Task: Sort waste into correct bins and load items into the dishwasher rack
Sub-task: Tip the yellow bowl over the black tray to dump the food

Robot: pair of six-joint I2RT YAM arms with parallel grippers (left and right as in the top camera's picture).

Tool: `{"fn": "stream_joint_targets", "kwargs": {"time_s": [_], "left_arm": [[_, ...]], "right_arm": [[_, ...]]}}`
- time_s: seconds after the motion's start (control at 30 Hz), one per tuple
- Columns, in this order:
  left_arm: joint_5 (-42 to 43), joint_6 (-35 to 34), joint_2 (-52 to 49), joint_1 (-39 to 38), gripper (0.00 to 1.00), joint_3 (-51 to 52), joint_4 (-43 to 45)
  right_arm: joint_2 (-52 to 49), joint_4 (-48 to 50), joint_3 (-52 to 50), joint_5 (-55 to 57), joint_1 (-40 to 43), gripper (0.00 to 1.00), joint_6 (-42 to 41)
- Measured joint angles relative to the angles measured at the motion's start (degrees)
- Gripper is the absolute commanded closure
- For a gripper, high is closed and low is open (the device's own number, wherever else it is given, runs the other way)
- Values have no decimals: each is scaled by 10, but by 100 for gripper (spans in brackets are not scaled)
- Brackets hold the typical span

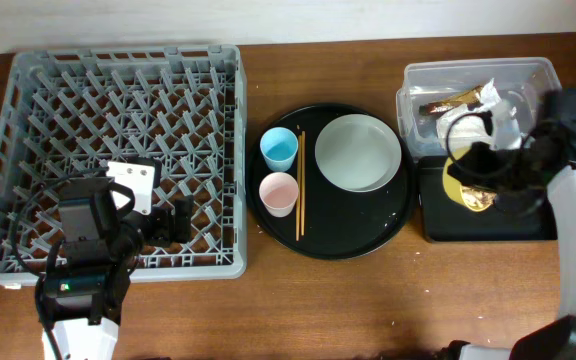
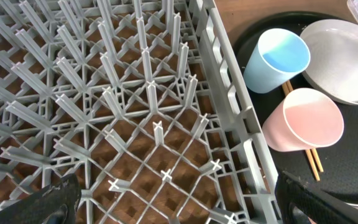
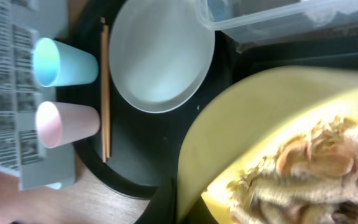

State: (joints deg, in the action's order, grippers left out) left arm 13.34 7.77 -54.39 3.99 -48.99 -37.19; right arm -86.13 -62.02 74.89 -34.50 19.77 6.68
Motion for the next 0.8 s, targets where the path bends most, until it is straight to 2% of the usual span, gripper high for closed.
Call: {"fn": "stream_joint_targets", "kwargs": {"time_s": [0.2,0.47,0.6,0.8], "left_arm": [[0,0,0,0,1,0,0],[0,0,0,0,1,0,-1],[0,0,0,0,1,0,-2],[0,0,0,0,1,0,-1]], "right_arm": [[-23,118,-109,-230,135,96,86],[-169,200,-115,-466,196,96,142],[-210,198,-115,-510,201,96,117],[-210,159,-115,-524,232,96,-7]]}}
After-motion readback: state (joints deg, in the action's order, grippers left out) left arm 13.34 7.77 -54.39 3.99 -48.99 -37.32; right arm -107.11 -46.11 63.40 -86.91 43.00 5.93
